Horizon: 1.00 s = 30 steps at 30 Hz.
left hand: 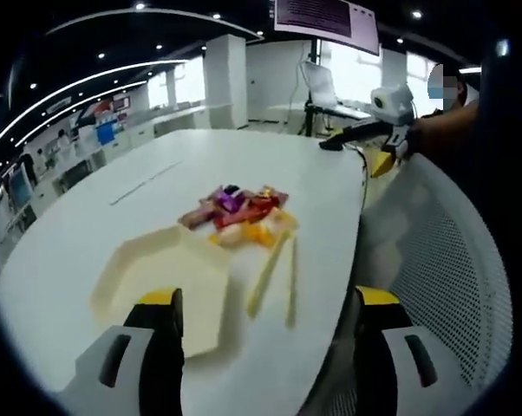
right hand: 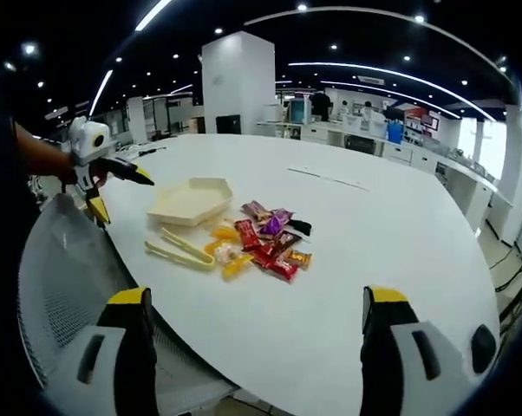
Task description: Place the target food into the container with the food tongs after gripping and lifting it, then release it inside without dropping or visibly crushing the food.
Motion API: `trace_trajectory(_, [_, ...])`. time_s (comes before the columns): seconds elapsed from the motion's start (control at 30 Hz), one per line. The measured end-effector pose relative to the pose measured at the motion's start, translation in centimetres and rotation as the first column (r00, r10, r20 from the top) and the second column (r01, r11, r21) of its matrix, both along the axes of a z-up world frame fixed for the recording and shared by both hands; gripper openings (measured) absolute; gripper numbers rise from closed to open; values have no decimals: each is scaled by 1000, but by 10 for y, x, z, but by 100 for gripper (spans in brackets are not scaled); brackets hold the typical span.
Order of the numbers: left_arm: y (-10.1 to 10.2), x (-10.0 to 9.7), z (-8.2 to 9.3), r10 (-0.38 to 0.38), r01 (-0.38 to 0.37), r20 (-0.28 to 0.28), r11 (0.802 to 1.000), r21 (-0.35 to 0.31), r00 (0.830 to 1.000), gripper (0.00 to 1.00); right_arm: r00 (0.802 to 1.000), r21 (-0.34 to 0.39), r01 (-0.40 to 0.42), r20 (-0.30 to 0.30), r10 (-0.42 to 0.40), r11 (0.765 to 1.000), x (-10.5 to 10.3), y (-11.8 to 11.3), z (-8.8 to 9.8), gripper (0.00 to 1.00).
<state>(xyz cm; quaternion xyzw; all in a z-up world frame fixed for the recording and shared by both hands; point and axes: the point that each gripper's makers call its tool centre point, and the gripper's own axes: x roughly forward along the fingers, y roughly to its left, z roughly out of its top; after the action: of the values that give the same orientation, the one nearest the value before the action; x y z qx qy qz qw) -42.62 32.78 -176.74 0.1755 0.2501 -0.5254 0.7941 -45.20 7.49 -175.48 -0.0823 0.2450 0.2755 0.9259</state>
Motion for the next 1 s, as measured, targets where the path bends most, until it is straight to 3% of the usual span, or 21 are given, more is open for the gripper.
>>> trace_trajectory(0.37, [-21,0,-25,-94,95,-13,992,84,995,57,1000,14,0,0,0,1000,-1,3,1,100])
trace_trajectory(0.47, [-24,0,-41,-126,129,-30,980,149,992,52,1000,23,3,-1,-3,1000,-1,4,1,100])
trace_trajectory(0.6, [-27,2,-55,-135,143,-59,974,173,989,48,1000,29,1,1,-1,1000,-2,6,3,100])
trace_trajectory(0.73, [-26,7,-65,-144,152,-51,962,226,988,38,1000,36,8,1,-8,999,-3,5,3,100])
trace_trajectory(1.0, [-27,8,-82,-152,169,-88,956,242,984,35,1000,48,19,-9,-19,999,-4,6,0,100])
